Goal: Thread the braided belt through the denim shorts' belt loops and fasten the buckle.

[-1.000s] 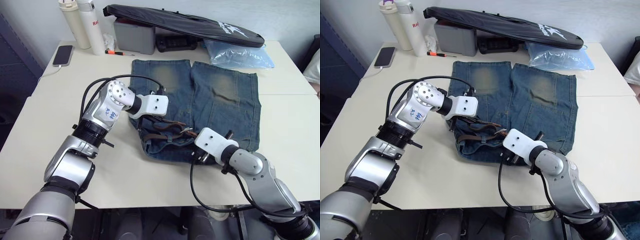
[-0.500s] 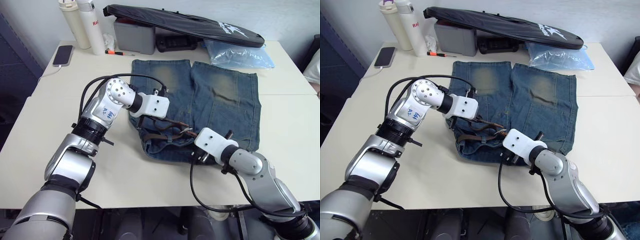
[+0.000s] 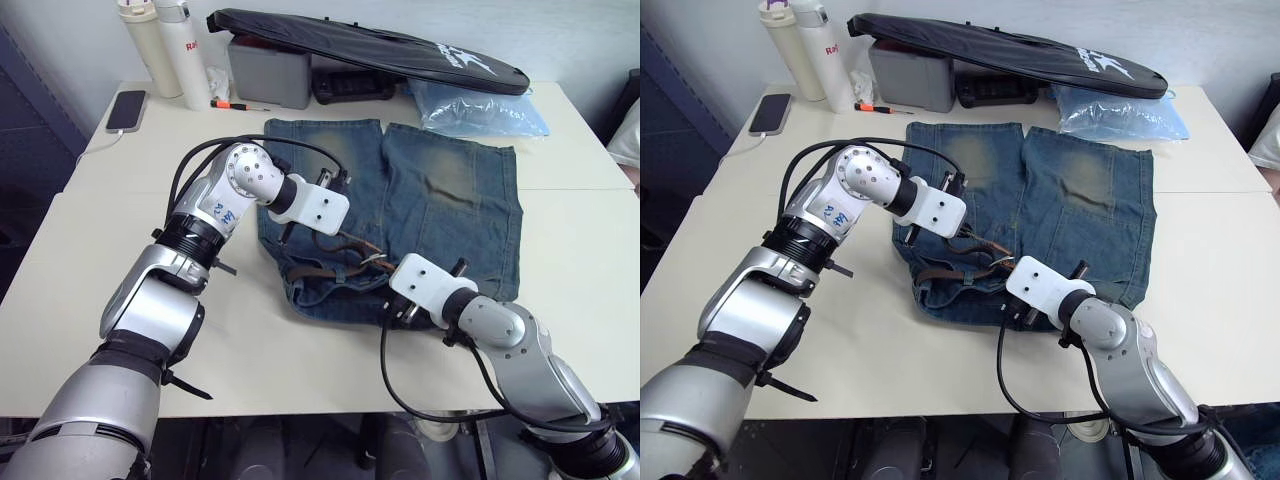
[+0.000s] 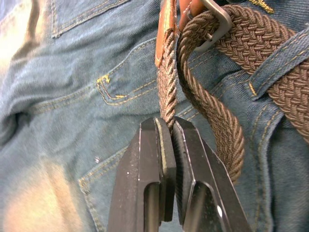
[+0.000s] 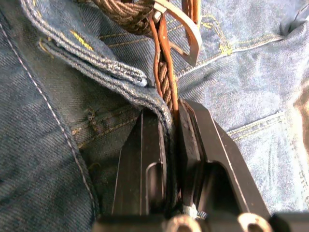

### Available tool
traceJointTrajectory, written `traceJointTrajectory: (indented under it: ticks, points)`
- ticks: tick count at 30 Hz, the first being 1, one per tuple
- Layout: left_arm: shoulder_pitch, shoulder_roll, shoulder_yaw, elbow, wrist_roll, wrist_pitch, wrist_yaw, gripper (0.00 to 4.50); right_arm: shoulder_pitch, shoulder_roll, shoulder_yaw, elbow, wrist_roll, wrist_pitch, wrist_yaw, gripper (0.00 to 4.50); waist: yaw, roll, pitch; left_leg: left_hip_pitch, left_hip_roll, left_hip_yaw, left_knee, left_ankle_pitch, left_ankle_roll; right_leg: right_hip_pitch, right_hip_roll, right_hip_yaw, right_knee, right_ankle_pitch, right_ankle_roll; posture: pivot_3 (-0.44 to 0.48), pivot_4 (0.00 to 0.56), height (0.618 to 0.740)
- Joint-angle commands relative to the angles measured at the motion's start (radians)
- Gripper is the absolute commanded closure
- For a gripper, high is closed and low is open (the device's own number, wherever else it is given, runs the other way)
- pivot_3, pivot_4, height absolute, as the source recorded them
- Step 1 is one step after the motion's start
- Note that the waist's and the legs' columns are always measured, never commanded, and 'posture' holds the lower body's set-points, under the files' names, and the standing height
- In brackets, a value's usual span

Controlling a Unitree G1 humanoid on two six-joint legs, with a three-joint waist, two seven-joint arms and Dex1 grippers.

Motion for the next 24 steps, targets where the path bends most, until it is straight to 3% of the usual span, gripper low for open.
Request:
traceJointTrajectory:
  ticks: [1, 16, 19, 24]
  points:
    - [-0.051, -0.005, -0.003, 0.025, 0.013, -0.065, -0.007, 4.5, -0.013, -0.008, -0.013, -0.011, -0.027, -0.006, -0.02, 4.45, 0.0, 0.0, 0.0, 0.0, 0.0, 0.0, 0.0, 0.0, 0.0, 0.0, 0.0, 0.0, 0.0, 0.0, 0.0, 0.0, 0.15, 0.74]
    - [-0.143, -0.046, -0.025, 0.177, 0.033, -0.227, -0.045, 4.5, -0.021, -0.009, -0.005, -0.01, -0.032, -0.006, -0.019, 4.45, 0.0, 0.0, 0.0, 0.0, 0.0, 0.0, 0.0, 0.0, 0.0, 0.0, 0.0, 0.0, 0.0, 0.0, 0.0, 0.0, 0.15, 0.74]
    - [-0.133, -0.061, -0.016, 0.174, 0.025, -0.191, -0.047, 4.5, -0.021, -0.009, -0.004, -0.012, -0.033, -0.005, -0.02, 4.45, -0.001, 0.0, 0.0, 0.0, 0.0, 0.0, 0.0, 0.0, 0.0, 0.0, 0.0, 0.0, 0.0, 0.0, 0.0, 0.0, 0.15, 0.74]
    - [-0.017, -0.05, -0.019, 0.009, 0.015, 0.016, -0.108, 4.5, -0.028, -0.002, -0.017, -0.013, -0.026, 0.002, -0.021, 4.45, -0.002, 0.0, 0.0, 0.0, 0.0, 0.0, 0.0, 0.0, 0.0, 0.0, 0.0, 0.0, 0.0, 0.0, 0.0, 0.0, 0.15, 0.74]
